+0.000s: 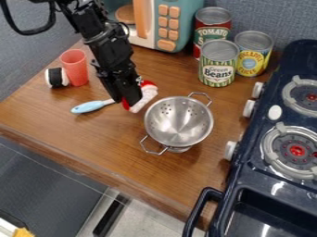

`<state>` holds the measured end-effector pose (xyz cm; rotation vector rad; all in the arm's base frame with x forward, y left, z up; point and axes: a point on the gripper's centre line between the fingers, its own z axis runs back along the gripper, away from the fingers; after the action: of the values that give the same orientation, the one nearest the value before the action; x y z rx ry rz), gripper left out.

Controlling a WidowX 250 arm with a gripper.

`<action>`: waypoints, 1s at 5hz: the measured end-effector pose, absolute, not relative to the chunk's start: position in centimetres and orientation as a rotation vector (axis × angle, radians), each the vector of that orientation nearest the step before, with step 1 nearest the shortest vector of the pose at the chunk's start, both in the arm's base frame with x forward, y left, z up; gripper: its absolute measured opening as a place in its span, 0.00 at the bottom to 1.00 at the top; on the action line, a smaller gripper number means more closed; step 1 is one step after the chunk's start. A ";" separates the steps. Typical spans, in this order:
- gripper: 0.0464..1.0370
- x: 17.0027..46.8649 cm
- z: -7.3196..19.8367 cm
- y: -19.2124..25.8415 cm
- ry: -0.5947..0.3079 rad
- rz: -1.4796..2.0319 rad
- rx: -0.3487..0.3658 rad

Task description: Flip out the red object to its place

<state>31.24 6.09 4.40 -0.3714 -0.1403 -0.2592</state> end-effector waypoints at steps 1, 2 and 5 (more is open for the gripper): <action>0.48 31.3 3.5 6.3 -0.072 -0.199 -0.532; 0.48 31.2 2.7 6.7 0.004 -0.145 -0.574; 0.96 30.5 1.8 7.4 0.106 -0.085 -0.505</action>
<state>30.47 7.38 1.85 -0.5050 0.1056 -0.0852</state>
